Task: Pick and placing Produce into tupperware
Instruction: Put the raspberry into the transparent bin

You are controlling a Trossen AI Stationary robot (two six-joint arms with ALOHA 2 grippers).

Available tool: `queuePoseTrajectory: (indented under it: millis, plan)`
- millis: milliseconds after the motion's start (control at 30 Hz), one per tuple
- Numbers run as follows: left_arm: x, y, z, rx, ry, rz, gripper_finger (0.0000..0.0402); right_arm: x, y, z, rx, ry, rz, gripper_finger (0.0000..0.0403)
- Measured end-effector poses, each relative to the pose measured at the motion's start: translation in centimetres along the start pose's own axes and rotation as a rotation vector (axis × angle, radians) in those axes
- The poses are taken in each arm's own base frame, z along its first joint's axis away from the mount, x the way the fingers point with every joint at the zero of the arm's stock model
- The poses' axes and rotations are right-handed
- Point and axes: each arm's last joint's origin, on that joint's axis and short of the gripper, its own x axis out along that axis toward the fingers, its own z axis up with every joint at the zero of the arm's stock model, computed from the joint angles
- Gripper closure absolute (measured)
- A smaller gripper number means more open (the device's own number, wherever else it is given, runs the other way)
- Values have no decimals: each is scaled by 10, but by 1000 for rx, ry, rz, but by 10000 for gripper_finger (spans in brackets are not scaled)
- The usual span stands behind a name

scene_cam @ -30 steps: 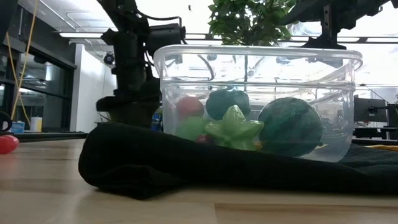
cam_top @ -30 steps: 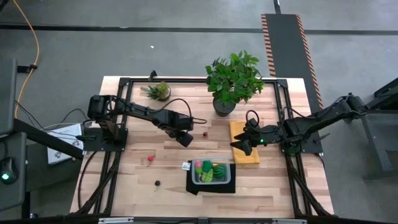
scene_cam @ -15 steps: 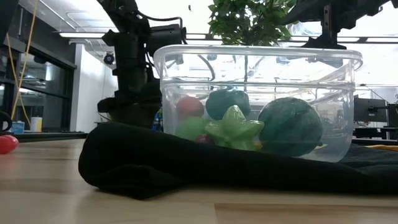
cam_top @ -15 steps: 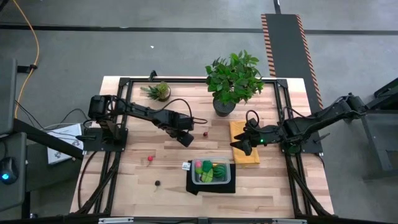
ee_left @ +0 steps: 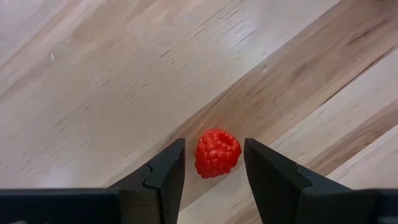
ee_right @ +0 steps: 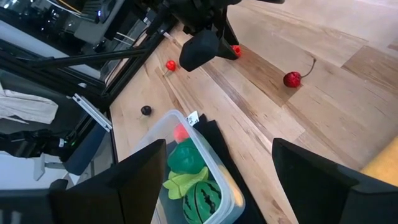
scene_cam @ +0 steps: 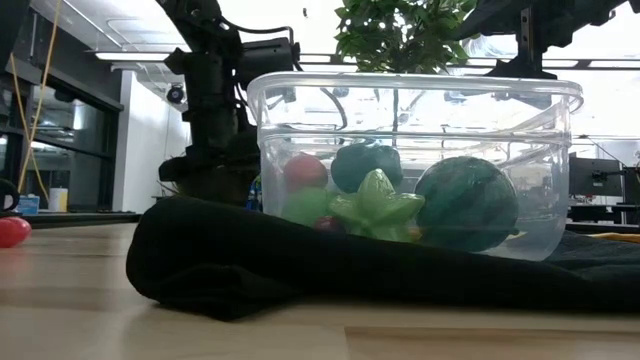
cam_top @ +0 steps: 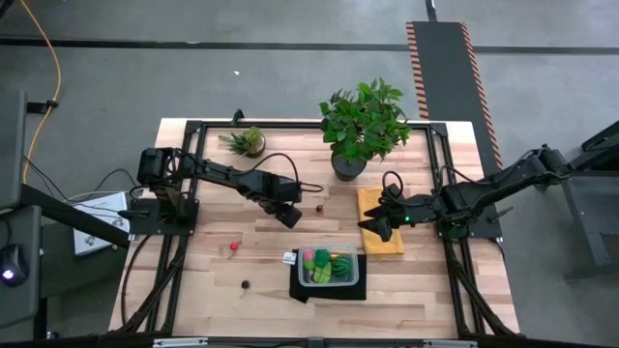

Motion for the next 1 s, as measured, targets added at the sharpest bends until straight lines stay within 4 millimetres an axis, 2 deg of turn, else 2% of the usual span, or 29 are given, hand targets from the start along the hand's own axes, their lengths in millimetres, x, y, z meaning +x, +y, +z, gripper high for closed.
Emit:
queuePoseTrajectory:
  millis: [467, 800, 1000]
  plan:
    - [0, 0, 0, 10, 1, 1, 250, 0, 0, 0, 0, 0, 0, 121]
    - [0, 0, 0, 10, 1, 1, 313, 0, 0, 0, 0, 0, 0, 121]
    - [0, 0, 0, 19, 1, 0, 315, 0, 0, 0, -3, 0, 0, 121]
